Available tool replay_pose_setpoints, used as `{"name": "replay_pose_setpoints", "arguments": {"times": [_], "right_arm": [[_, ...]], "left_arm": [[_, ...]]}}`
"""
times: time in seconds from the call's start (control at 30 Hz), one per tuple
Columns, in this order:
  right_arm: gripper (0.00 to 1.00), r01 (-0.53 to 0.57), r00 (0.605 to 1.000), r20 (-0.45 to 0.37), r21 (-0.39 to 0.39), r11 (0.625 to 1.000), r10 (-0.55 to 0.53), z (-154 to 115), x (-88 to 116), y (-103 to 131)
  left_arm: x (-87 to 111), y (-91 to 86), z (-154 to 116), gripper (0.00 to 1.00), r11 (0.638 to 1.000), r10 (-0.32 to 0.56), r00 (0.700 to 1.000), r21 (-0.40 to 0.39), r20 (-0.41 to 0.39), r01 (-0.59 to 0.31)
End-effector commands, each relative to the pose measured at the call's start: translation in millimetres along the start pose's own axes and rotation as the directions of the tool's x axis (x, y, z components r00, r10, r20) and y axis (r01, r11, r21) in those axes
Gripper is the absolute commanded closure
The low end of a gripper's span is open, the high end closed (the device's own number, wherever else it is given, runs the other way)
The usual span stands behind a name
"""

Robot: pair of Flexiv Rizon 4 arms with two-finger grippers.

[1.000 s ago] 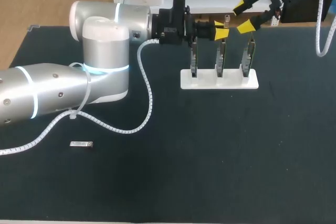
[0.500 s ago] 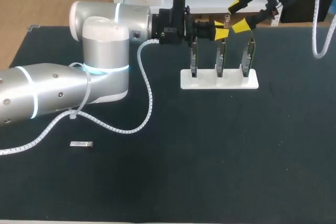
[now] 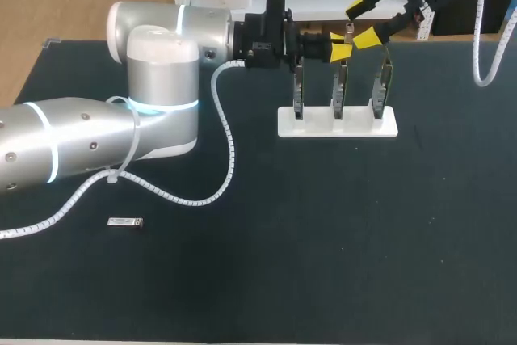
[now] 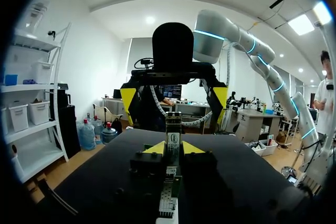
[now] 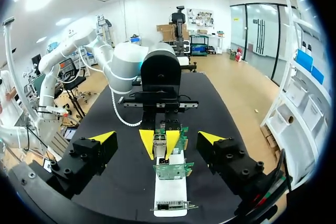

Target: Pick up the optical module with the left hand, and insert it into the network port with the right hand.

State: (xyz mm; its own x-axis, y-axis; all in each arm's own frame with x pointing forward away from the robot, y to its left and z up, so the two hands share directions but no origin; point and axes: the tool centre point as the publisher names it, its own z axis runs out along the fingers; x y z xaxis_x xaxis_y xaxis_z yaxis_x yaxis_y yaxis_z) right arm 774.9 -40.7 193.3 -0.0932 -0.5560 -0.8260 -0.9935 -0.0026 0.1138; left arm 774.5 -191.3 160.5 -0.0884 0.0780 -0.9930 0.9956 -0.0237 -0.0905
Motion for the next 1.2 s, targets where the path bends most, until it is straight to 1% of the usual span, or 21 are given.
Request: {"name": "replay_pose_setpoints", "arguments": {"times": [0.03,0.53,1.1,1.17,1.2], "right_arm": [[0.00,-0.002,1.000,-0.001,-0.009,1.000,0.001,0.9,-0.3,-3.2],[0.00,-0.003,1.000,-0.001,0.006,1.000,0.003,7.4,-3.5,-2.5],[0.00,-0.011,1.000,-0.003,0.023,1.000,0.011,6.5,-1.1,-1.8],[1.00,-0.008,1.000,0.001,0.024,1.000,0.008,6.2,-1.0,-1.8],[1.00,-0.007,1.000,0.002,0.024,1.000,0.007,6.2,-0.9,-1.8]], "left_arm": [[-0.1,-0.7,-0.3,1.00,1.000,0.000,1.000,-0.002,-0.002,0.000],[-0.1,-0.7,-0.3,1.00,1.000,0.000,1.000,-0.002,-0.002,0.000],[-0.1,-0.7,-0.3,1.00,1.000,0.000,1.000,-0.002,-0.002,0.000],[-0.1,-0.7,-0.3,1.00,1.000,0.000,1.000,-0.002,-0.002,0.000],[-0.1,-0.7,-0.3,1.00,1.000,0.000,1.000,-0.002,-0.002,0.000]]}}
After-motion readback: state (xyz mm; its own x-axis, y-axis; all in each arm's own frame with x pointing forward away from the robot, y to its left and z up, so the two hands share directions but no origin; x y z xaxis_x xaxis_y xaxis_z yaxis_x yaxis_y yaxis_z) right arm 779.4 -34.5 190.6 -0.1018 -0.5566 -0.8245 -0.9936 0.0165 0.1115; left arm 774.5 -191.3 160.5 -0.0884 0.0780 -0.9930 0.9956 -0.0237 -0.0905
